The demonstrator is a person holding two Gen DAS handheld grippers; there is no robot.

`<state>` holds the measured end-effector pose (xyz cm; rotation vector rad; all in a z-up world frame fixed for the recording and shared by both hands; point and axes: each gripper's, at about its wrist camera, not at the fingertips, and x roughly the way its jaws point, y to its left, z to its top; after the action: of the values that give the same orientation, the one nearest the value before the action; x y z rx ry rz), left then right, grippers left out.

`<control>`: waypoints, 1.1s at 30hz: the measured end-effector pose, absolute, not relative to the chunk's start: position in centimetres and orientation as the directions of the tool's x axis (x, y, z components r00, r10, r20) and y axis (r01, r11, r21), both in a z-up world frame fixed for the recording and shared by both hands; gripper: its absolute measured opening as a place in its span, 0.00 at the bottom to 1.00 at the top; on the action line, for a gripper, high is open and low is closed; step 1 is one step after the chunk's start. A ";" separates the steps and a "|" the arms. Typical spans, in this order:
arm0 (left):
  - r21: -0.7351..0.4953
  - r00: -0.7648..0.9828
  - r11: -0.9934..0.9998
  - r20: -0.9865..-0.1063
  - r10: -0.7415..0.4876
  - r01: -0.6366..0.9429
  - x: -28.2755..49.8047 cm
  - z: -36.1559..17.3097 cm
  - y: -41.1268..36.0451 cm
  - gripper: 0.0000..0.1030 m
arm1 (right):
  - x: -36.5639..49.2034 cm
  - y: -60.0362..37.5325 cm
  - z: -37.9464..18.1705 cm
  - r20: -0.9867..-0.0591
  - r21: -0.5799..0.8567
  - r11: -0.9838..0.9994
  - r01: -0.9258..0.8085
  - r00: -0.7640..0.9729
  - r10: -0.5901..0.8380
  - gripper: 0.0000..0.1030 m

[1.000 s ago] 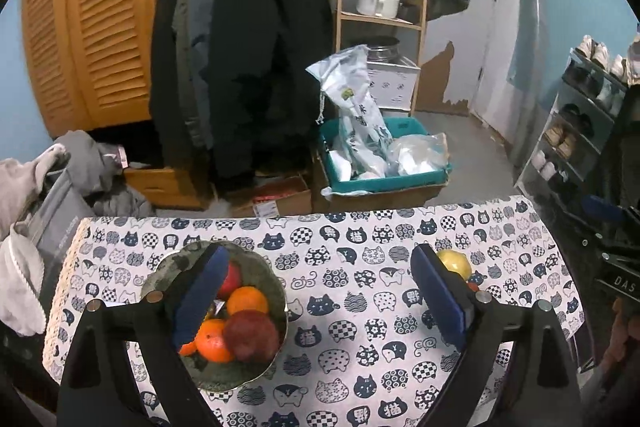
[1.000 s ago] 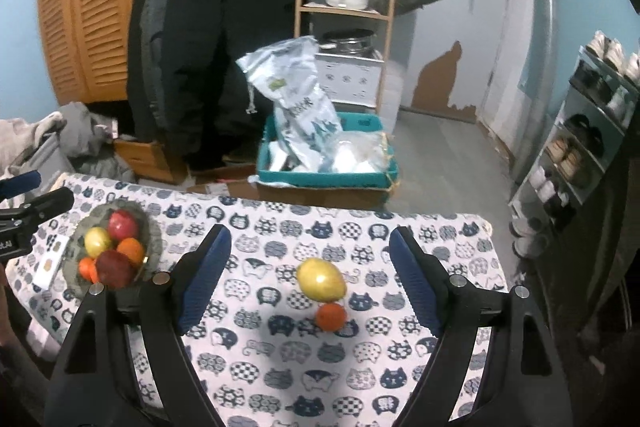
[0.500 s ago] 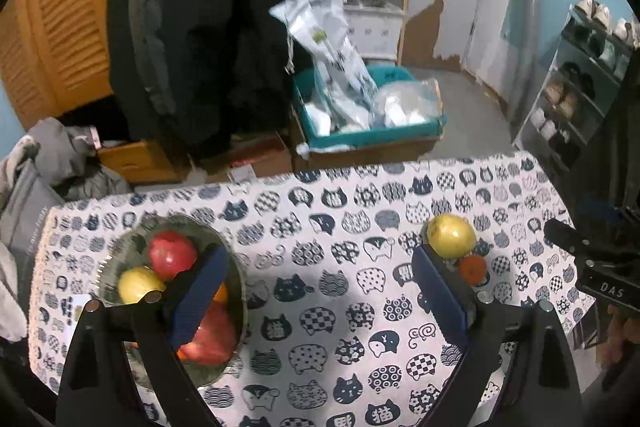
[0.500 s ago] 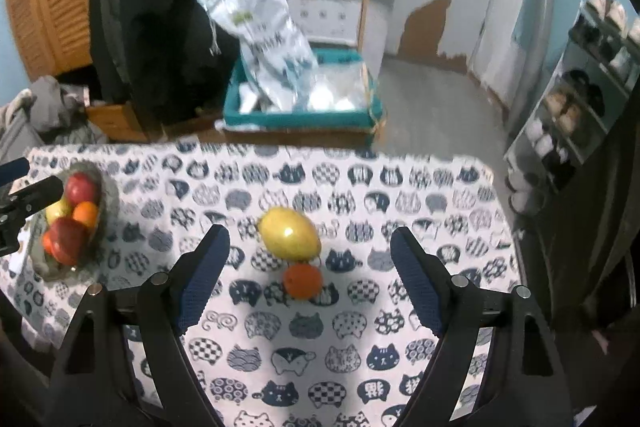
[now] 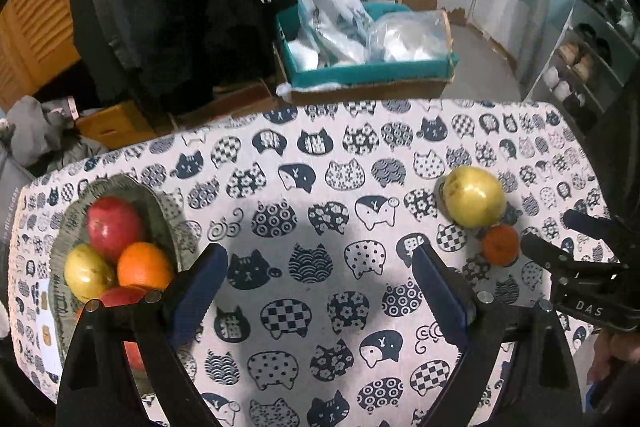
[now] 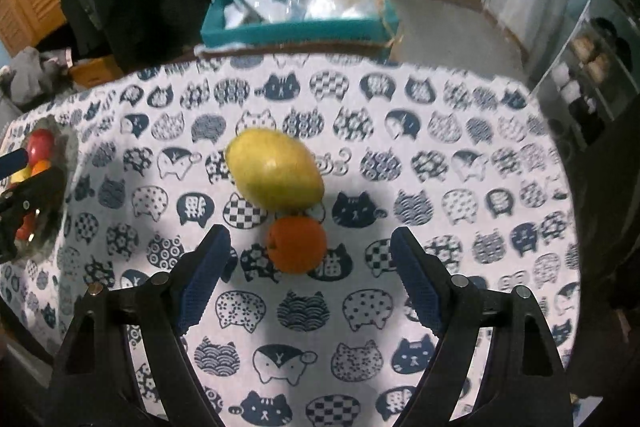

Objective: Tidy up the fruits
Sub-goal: 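Move the left tool to the yellow-green pear while the right tool approaches the small tangerine, then close the right tool on the small tangerine while the left tool closes on the pear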

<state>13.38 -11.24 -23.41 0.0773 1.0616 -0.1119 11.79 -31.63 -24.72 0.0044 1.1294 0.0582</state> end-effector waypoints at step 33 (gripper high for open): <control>-0.069 0.385 0.979 -0.912 -0.139 0.191 15.8 -27.1 -15.5 0.92 | 13.2 -32.9 -29.1 -0.929 0.036 0.999 -0.031 0.367 0.045 0.42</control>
<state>15.85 -15.49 -27.06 0.0499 1.1569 -0.2104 13.16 -32.93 -29.08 0.0127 1.1938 0.0485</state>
